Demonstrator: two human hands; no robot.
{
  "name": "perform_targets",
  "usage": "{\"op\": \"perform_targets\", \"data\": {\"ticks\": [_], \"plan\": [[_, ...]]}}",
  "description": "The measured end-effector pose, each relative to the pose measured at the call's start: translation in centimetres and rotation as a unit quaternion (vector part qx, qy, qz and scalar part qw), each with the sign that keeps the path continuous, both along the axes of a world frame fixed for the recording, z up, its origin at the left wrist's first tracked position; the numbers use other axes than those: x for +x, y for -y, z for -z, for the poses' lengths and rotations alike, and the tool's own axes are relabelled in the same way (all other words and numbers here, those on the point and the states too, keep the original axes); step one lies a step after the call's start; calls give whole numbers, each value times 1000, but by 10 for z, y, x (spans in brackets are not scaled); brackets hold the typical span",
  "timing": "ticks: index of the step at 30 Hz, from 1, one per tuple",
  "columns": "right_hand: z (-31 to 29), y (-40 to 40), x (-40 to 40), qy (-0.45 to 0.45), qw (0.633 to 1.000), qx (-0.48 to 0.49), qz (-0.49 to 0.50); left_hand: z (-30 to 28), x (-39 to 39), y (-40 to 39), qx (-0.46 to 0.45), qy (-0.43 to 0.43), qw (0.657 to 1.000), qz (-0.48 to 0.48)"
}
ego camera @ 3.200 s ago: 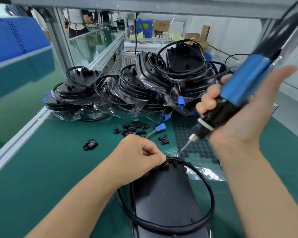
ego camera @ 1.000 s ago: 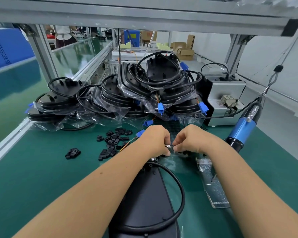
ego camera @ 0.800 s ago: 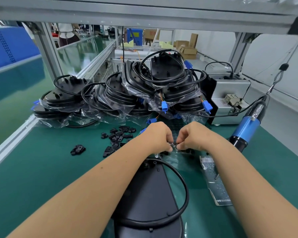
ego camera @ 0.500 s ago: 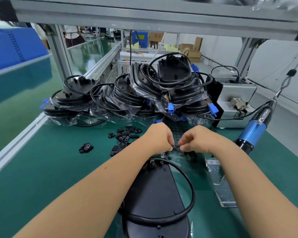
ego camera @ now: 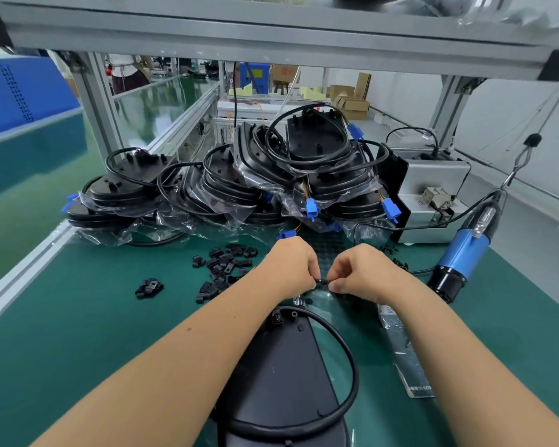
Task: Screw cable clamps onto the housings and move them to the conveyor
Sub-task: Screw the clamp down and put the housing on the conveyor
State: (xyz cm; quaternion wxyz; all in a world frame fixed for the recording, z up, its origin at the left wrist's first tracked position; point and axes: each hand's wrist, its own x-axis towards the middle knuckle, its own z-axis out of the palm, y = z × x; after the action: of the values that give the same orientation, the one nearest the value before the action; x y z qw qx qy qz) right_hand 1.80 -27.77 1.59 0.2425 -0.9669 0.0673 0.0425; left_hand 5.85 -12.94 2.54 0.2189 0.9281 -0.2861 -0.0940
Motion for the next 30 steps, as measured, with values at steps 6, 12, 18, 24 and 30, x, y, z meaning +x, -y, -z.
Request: {"op": "perform_targets", "data": {"ticks": [6, 12, 18, 24, 30], "plan": [[-4, 6, 1, -18, 999, 42, -10, 1, 1, 0, 2, 10, 1000, 6], [-7, 6, 1, -25, 999, 10, -37, 0, 0, 1, 10, 22, 1000, 15], [-4, 2, 2, -22, 998, -30, -43, 1, 2, 1, 10, 25, 999, 19], [2, 1, -1, 5, 997, -57, -60, 4, 6, 3, 12, -7, 999, 45], [12, 6, -8, 80, 996, -20, -26, 3, 6, 12, 21, -5, 999, 46]]}}
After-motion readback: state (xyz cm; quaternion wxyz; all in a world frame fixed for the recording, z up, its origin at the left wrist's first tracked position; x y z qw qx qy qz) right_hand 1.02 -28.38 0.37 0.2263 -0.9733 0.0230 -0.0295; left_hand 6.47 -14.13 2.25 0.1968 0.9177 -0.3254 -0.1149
